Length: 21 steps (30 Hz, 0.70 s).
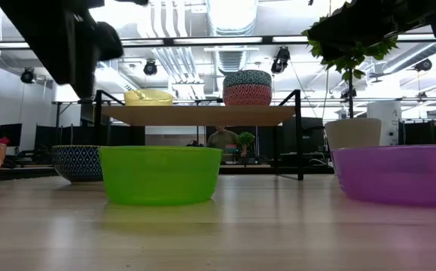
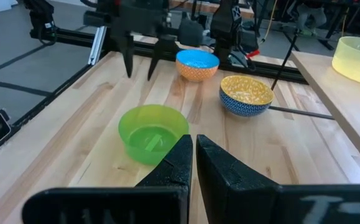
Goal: Place and stack bowls onto a shelf
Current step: Stack the green bowl on the top of the yellow bowl on the shelf
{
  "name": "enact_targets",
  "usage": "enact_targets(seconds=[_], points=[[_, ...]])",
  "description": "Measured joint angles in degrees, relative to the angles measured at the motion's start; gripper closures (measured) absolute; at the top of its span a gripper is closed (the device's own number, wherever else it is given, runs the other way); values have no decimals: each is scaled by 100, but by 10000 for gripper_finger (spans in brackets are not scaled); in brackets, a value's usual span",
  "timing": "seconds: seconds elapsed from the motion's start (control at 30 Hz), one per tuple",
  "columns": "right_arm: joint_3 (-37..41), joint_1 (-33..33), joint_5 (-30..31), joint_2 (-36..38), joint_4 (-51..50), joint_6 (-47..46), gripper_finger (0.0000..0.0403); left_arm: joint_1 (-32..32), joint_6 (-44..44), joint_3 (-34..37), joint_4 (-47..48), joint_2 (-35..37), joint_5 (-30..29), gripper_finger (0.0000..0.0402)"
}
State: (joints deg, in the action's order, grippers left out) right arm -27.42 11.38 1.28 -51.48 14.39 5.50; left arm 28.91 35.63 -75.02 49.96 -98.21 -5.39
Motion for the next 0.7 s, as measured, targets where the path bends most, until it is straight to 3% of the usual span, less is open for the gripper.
enact_targets(seconds=[0.3, 0.47, 0.7], points=[[0, 0, 2, -2, -86, 2, 390, -14, -817, -2, -631, -589, -307, 220], [0, 0, 11, -2, -87, 1, 390, -15, -1282, -61, -840, -868, -614, 217], [0, 0, 15, -2, -87, -3, 390, -22, -1546, -52, -1002, -1313, -606, 221]])
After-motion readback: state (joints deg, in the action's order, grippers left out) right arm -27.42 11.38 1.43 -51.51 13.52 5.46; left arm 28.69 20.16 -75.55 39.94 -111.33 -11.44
